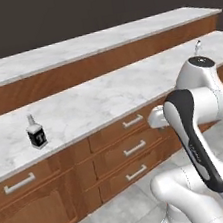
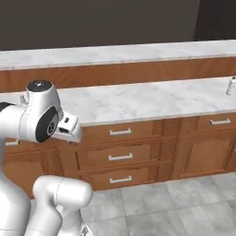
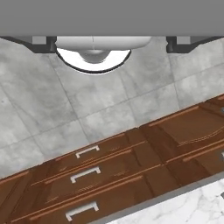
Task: Place the drinks on the dining counter in a tight cluster.
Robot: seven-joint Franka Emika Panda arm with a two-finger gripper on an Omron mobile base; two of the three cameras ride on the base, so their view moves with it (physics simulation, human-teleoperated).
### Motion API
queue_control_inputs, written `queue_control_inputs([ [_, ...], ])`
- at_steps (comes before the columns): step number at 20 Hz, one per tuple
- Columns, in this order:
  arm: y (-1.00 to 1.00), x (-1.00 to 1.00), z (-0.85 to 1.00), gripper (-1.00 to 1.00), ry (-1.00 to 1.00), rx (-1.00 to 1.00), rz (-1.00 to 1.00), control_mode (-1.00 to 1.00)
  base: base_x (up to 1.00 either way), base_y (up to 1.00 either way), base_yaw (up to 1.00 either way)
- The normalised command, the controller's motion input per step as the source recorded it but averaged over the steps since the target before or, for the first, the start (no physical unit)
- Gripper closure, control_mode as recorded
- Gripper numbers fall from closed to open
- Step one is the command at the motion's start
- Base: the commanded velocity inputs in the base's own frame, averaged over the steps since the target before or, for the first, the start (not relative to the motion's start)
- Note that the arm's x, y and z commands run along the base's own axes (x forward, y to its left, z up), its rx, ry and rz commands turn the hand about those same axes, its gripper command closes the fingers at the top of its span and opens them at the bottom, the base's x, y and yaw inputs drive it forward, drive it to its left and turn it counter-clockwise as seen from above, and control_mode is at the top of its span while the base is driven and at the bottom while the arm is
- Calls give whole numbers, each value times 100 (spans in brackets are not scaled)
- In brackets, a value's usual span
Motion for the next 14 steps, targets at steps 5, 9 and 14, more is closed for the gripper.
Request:
queue_control_inputs([
  [5, 0, 0, 0, -100, 0, 0, 0, 100, 94, 100, 8],
  [9, 0, 0, 0, -100, 0, 0, 0, 100, 99, 75, 19],
  [14, 0, 0, 0, -100, 0, 0, 0, 100, 55, 10, 47],
])
